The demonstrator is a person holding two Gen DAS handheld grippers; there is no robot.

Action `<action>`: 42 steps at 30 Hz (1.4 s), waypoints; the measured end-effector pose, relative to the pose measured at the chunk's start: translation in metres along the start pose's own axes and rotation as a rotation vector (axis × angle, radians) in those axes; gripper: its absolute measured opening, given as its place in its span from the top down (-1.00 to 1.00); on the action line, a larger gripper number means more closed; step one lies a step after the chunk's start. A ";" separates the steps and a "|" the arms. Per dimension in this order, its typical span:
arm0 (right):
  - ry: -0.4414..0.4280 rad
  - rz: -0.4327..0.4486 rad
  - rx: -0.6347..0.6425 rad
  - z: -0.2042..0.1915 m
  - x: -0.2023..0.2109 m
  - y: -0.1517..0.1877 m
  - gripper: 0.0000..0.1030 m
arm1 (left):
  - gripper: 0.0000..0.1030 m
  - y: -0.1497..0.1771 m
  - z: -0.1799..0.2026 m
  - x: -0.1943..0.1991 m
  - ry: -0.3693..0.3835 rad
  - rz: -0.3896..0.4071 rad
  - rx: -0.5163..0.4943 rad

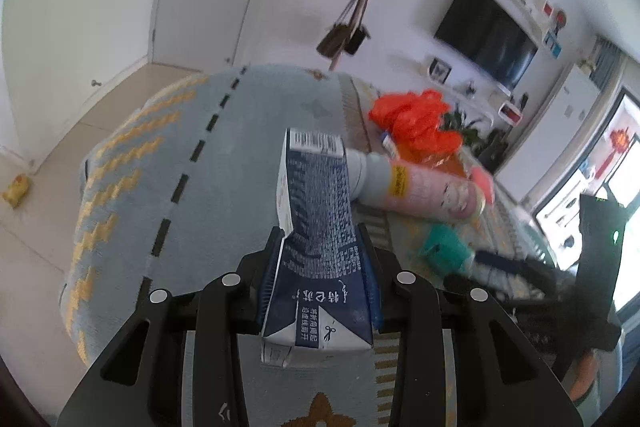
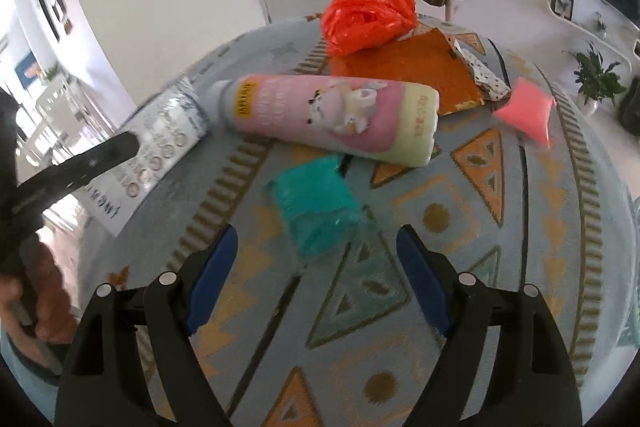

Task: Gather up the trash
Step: 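Grasp the blue-and-white milk carton with the left tool, then carry the carton with the left tool while the right tool carries the teal bag to the basket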

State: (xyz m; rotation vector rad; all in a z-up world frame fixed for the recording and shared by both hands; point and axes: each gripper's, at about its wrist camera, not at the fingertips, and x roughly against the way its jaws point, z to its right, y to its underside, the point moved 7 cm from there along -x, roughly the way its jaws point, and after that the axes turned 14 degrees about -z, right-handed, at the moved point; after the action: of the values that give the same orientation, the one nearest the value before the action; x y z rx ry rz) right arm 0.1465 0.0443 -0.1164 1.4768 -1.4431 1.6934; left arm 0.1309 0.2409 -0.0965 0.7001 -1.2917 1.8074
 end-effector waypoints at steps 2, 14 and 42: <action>0.024 -0.013 0.012 -0.002 -0.007 -0.007 -0.50 | 0.33 -0.002 0.000 -0.007 -0.027 -0.017 0.006; 0.069 -0.008 0.073 -0.013 -0.022 -0.012 0.12 | 0.37 -0.003 0.012 0.004 -0.108 0.054 0.003; 0.351 0.514 -0.403 0.237 0.212 0.075 0.33 | 0.37 -0.037 0.361 0.000 0.331 0.212 -0.470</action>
State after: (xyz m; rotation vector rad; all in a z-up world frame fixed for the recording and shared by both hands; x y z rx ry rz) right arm 0.1147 -0.2529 0.0155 0.5898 -1.9139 1.6858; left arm 0.1587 -0.0935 0.0404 0.0064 -1.5208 1.6031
